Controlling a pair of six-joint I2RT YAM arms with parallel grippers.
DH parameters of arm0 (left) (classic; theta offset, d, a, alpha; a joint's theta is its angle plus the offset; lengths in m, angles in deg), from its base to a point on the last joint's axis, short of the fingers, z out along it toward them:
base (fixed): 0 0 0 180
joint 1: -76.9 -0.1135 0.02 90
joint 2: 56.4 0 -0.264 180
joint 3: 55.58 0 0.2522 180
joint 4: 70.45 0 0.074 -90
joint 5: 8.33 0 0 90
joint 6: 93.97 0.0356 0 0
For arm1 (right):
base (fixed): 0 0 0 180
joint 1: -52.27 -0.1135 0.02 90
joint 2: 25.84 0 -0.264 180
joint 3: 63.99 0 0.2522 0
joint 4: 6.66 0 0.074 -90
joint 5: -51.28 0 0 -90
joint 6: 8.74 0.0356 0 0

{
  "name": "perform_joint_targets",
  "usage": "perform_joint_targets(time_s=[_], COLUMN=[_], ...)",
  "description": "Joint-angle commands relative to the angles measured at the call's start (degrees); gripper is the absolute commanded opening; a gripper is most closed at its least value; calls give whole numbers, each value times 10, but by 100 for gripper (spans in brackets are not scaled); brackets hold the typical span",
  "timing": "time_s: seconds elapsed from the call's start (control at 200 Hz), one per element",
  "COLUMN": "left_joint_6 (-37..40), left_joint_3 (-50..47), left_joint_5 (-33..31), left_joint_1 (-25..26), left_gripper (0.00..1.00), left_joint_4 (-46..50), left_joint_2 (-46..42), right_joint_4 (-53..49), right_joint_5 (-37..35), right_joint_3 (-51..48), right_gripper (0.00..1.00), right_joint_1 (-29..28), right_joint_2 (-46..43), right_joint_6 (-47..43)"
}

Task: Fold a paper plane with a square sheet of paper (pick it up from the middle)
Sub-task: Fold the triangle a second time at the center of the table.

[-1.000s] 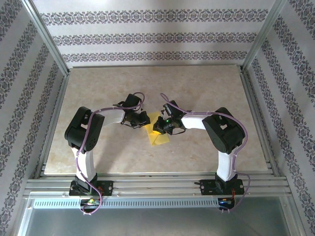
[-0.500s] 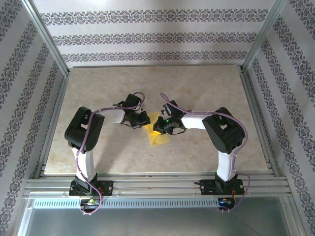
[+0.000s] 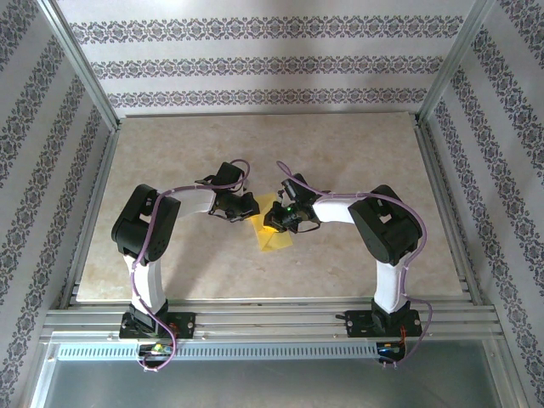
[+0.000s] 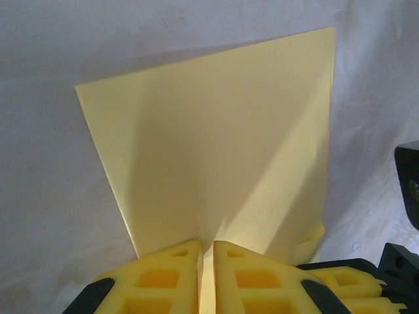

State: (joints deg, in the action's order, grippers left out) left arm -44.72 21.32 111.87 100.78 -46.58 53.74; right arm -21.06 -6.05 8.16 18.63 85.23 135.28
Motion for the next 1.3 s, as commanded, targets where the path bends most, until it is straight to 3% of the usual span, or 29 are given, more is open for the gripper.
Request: perform_joint_targets(time_s=[0.0,0.25,0.45,0.59,0.74,1.034,1.294], left_joint_6=[-8,-10,-11,-17,-37,-80,-87], left_joint_3=[2,-21,-57,-79,-94,-106,-95], left_joint_5=[-3,-35,-39,-16,3,26,28], left_joint_1=[-14,-53,-60,-53,-31,13,40], left_gripper=[15,18,23,24,22,13,7], left_joint_4=[29,59,64,51,30,-32,-44], left_joint_2=[-29,-109,-162,-183,-188,-160,-113], right_joint_4=[-24,-35,-37,-39,-50,-78,-94], right_joint_5=[-13,-18,-22,-20,-26,-40,-49], right_joint_3=[4,2,-2,-5,-8,-10,-5], right_gripper=[13,27,49,50,41,9,2], right_joint_1=[-6,-6,-5,-3,-1,0,0], right_joint_2=[18,18,14,16,16,25,31], right_joint_6=[-10,-11,-13,-14,-17,-26,-30])
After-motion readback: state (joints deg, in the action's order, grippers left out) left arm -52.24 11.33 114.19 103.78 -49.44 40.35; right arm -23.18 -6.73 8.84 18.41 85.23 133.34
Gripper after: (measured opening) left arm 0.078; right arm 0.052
